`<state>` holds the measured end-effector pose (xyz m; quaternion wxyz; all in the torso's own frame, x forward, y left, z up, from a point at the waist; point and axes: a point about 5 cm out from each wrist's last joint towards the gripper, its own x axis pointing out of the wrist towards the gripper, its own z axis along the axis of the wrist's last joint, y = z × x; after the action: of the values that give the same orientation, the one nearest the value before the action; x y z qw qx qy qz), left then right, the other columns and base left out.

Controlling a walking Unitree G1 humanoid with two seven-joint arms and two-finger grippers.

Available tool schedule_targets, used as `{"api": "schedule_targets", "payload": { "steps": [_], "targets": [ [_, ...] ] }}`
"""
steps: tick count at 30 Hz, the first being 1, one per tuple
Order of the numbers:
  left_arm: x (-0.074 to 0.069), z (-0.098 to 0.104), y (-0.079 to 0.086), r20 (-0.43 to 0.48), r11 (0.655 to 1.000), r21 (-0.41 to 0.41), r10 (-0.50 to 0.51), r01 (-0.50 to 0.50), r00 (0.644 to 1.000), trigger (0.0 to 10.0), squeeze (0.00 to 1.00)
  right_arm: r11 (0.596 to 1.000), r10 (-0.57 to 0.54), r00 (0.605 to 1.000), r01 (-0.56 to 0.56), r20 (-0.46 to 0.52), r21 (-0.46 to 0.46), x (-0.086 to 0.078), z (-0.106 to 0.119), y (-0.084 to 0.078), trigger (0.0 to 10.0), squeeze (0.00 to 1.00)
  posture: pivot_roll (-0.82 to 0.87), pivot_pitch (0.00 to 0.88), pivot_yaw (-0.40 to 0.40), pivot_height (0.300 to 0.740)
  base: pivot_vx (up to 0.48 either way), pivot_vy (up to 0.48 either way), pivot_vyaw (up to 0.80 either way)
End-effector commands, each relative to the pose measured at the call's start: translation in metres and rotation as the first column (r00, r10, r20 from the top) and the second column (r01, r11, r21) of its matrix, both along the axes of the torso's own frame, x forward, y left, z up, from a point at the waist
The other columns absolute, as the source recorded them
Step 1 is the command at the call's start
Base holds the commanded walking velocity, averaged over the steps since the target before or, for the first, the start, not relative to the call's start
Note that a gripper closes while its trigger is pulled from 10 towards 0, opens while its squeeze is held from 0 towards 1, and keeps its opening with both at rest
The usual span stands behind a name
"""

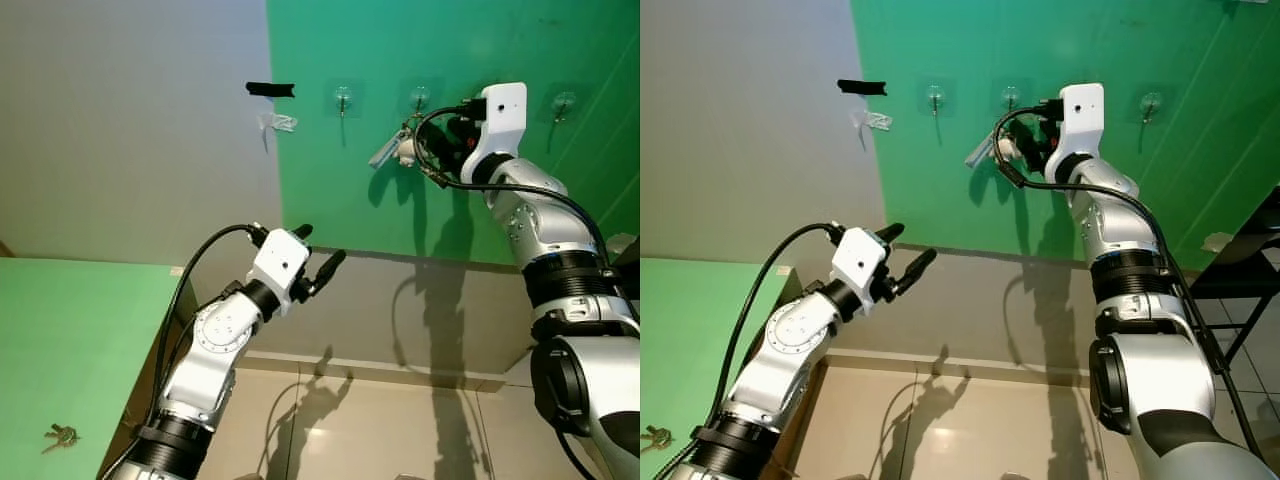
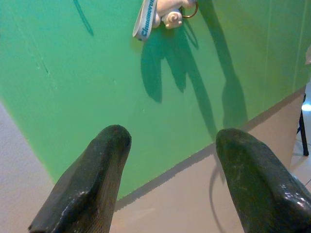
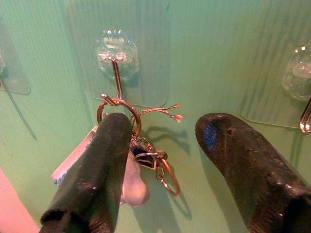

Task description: Hang keys on a hook

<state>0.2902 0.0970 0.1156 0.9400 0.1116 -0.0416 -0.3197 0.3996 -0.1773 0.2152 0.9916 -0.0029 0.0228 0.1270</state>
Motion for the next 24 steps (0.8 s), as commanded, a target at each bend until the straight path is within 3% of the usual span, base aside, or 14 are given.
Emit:
{"api": "schedule_targets", "payload": {
  "steps": [1, 9, 12, 13, 18, 20, 21, 24],
  "targets": [
    [0.003, 0.002, -0.002, 0.002, 1.000, 0.014, -0.009, 0.009, 1.000, 10.0, 0.00, 0.998, -0.066, 0.997, 0.066, -0.028, -0.013, -0.002, -0.007, -0.012, 10.0, 1.00, -0.08, 0.000, 0.041, 0.740, 0.000, 0.000, 0.00],
    [0.003, -0.001, -0.003, -0.012, 1.000, 0.020, -0.005, 0.005, 1.000, 10.0, 0.00, 0.996, -0.058, 0.998, 0.056, -0.016, -0.072, -0.009, -0.013, -0.005, 10.0, 1.00, -0.10, 0.000, 0.041, 0.740, 0.000, 0.000, 0.00],
    [0.005, -0.003, -0.002, -0.023, 1.000, 0.024, 0.001, 0.000, 1.000, 10.0, 0.00, 0.988, -0.062, 0.998, 0.063, 0.011, -0.138, -0.017, -0.017, -0.001, 10.0, 1.00, -0.10, 0.000, 0.045, 0.740, 0.000, 0.000, 0.00],
    [0.006, -0.004, -0.002, -0.026, 1.000, 0.027, 0.011, -0.011, 1.000, 10.0, 0.00, 0.984, -0.059, 0.998, 0.063, 0.030, -0.167, -0.023, -0.019, 0.001, 10.0, 0.00, -0.11, 0.000, 0.045, 0.740, 0.000, 0.000, 0.00],
    [0.007, -0.005, -0.001, -0.024, 0.999, 0.039, 0.028, -0.027, 0.999, 10.0, 0.00, 0.980, -0.016, 0.992, 0.041, 0.126, -0.194, -0.048, -0.015, 0.011, 10.0, 0.00, -0.11, 0.000, 0.040, 0.740, 0.000, 0.000, 0.00],
    [0.008, -0.006, 0.002, -0.030, 0.998, 0.043, 0.046, -0.045, 0.998, 10.0, 0.00, 0.987, -0.008, 0.987, 0.035, 0.163, -0.159, -0.070, -0.017, 0.015, 10.0, 0.00, -0.12, 0.000, 0.042, 0.740, 0.000, 0.000, 0.00],
    [0.008, -0.006, 0.002, -0.030, 0.998, 0.043, 0.046, -0.045, 0.998, 10.0, 0.00, 0.987, -0.008, 0.987, 0.035, 0.163, -0.159, -0.070, -0.017, 0.015, 10.0, 0.00, -0.12, 0.000, 0.042, 0.740, 0.000, 0.000, 0.00],
    [0.006, -0.009, 0.007, -0.040, 0.997, 0.033, 0.071, -0.070, 0.997, 10.0, 0.00, 0.991, -0.040, 0.985, 0.061, 0.167, -0.122, -0.105, -0.037, 0.014, 10.0, 0.00, -0.13, 0.000, 0.044, 0.740, 0.000, 0.000, 0.00]
  ]
}}
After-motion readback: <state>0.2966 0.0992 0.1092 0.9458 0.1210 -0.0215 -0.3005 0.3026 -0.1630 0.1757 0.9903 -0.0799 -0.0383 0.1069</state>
